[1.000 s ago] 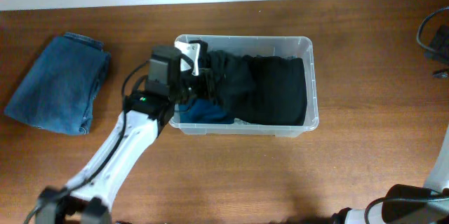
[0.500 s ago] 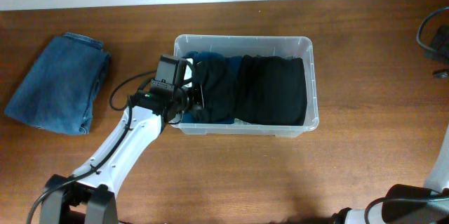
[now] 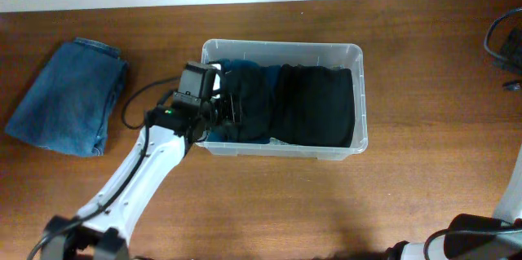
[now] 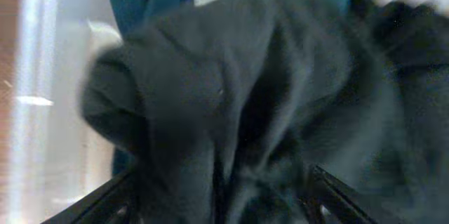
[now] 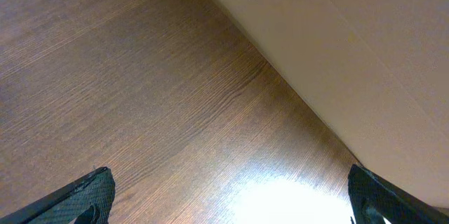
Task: Pack container
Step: 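Lower the dark sweater onto the teal shirt and press it down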
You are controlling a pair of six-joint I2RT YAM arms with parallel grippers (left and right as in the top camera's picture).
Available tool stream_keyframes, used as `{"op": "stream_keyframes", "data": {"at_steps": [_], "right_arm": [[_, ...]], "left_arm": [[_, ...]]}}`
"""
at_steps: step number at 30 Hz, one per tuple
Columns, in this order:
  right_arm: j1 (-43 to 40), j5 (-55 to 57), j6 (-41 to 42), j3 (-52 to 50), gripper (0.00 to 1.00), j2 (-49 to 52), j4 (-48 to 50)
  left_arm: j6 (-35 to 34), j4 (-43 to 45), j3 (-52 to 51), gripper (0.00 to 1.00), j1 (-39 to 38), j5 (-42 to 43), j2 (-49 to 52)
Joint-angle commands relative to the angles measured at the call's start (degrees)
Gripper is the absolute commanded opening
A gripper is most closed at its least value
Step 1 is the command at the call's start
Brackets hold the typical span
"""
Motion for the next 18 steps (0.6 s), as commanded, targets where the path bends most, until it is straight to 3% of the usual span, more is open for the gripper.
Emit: {"op": "stream_keyframes", "data": {"at_steps": [1, 7, 9, 10, 11, 13, 18], "right_arm": [[-0.1, 0.7, 0.8, 0.3, 0.98, 0.0, 0.1], [-0.1, 0.7, 0.8, 0.3, 0.99, 0.0, 0.1], [-0.1, 0.7, 0.8, 0.3, 0.99, 0.0, 0.1], [-0.1, 0.7, 0.8, 0.3, 0.99, 0.0, 0.1], [-0.1, 0.7, 0.8, 0.3, 0.99, 0.0, 0.1], [-0.1, 0.7, 0.8, 0.3, 0.99, 0.0, 0.1], [-0.1, 0.7, 0.8, 0.3, 0.98, 0.0, 0.1]], "left_arm": [[1.0, 0.1, 2.3, 0.75, 0.3, -1.0, -5.7], [0.9, -0.1, 2.3, 0.71, 0.3, -1.0, -8.4], [0.9, -0.1, 2.3, 0.56, 0.3, -1.0, -8.4], [0.9, -0.1, 2.3, 0.31, 0.3, -1.0, -8.1], [0.9, -0.1, 2.3, 0.20, 0.3, -1.0, -8.0], [0.9, 0.0, 2.3, 0.09, 0.3, -1.0, -7.5], [0.5, 0.6, 2.3, 0.05, -0.3, -1.0, -6.1]]}}
